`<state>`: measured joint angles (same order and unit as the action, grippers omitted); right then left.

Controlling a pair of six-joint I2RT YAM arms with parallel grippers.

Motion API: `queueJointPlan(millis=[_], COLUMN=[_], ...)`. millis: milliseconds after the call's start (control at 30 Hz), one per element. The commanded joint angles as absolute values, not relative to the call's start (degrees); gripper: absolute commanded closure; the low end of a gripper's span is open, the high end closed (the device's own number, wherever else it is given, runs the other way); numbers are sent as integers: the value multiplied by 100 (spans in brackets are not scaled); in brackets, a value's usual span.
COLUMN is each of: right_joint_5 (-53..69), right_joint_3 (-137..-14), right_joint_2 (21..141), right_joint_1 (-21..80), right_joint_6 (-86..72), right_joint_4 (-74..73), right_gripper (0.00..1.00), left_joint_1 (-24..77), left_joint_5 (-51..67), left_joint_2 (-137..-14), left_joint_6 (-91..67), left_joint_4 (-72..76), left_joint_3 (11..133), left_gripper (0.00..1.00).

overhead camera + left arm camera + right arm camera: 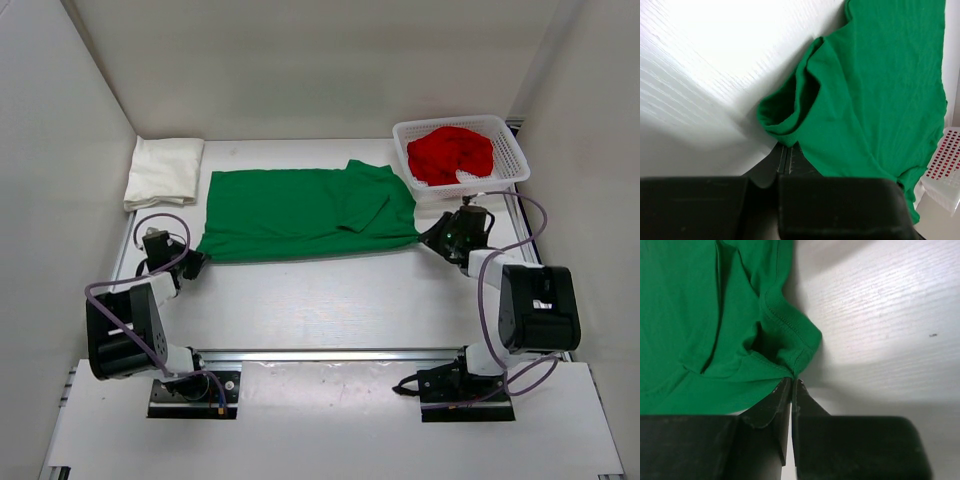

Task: Fold and stack the t-shirts
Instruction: Fold the flattened tshirt in 1/3 of the way

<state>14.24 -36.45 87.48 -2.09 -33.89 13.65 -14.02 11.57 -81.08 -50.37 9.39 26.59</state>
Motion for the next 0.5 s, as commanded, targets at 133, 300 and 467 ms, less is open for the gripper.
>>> queueJointPlan(millis=[133,300,467], right_joint_5=[1545,1741,1671], right_joint_3=[-2789,-1848,-1503], right_joint_2=[7964,7122,5217], right_joint_1=[-228,-308,-466], right_joint_6=[-3787,-3964,-3832], right_joint_4=[1063,845,-480], right_gripper=[100,100,100], left_joint_1=[-1679,-1889,-2153], left_joint_5=[1160,1380,1222], left_joint_2=[-7656,-6893,-5515], left_joint_6=[-4440,-4158,-3744], left_joint_4=[98,-464,-1641], left_joint_3=[2699,1899,1494], left_gripper=[100,100,99])
